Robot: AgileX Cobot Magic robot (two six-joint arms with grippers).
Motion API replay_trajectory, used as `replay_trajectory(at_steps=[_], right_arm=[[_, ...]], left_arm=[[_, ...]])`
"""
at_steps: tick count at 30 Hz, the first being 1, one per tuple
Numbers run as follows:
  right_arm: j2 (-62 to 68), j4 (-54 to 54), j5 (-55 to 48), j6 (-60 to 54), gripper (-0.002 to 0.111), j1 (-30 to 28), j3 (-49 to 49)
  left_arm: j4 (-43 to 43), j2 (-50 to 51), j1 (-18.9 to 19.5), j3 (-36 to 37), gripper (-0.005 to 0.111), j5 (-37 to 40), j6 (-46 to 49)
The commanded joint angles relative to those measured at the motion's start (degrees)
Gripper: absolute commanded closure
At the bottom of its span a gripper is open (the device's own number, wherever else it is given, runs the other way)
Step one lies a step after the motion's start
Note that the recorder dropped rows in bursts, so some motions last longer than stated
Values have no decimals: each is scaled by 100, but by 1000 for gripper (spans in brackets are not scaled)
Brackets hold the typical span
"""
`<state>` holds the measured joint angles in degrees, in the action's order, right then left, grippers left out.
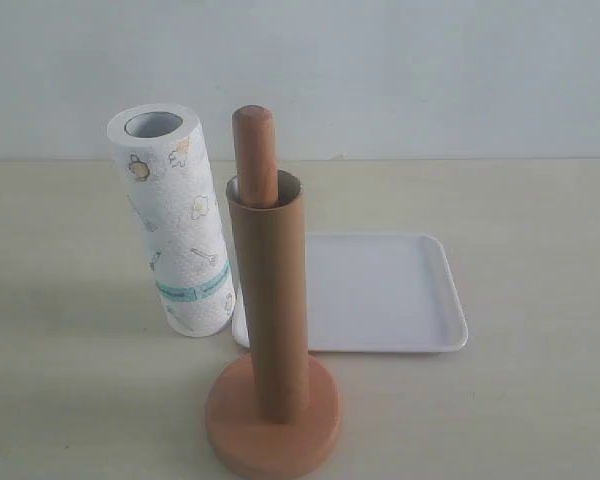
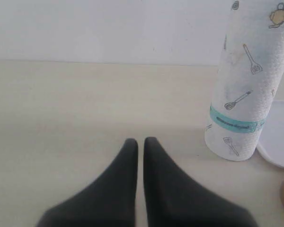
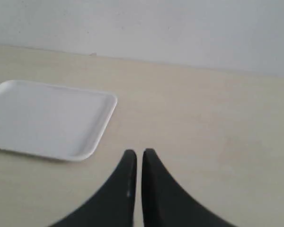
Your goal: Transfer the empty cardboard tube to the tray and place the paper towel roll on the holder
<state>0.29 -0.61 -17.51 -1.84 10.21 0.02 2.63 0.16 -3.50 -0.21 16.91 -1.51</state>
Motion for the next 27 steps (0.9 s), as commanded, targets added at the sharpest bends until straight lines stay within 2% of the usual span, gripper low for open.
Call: replay_trajectory(at_steps=[1, 2, 6, 8, 9, 13, 15, 19, 23, 27], right_arm=[[-29, -457, 1720, -754, 104, -39, -2], [-29, -457, 2849, -751, 104, -39, -2], [-29, -446, 5572, -736, 104, -39, -2], [-29, -487, 6538, 401, 104, -39, -2], [-29, -487, 6668, 1126, 104, -39, -2], [595, -766, 6292, 1468, 104, -39, -382], [1380, -1772, 6250, 2208, 104, -39, -628], [3406, -4142, 6906, 3390, 104, -39, -737], [4935, -5088, 7420, 3642, 104, -39, -737], [6102, -5388, 8328, 3642, 104, -39, -737]], left_arm=[[-5, -16, -10, 21, 103, 1, 16], [-5, -16, -10, 21, 103, 1, 16], [-5, -16, -10, 21, 103, 1, 16], [-5, -16, -10, 21, 103, 1, 16], [-5, -16, -10, 21, 103, 1, 16], [-5, -16, -10, 21, 103, 1, 16], [-5, -16, -10, 21, 103, 1, 16], [-5, -16, -10, 21, 103, 1, 16], [-5, -16, -10, 21, 103, 1, 16], [-5, -16, -10, 21, 103, 1, 16]])
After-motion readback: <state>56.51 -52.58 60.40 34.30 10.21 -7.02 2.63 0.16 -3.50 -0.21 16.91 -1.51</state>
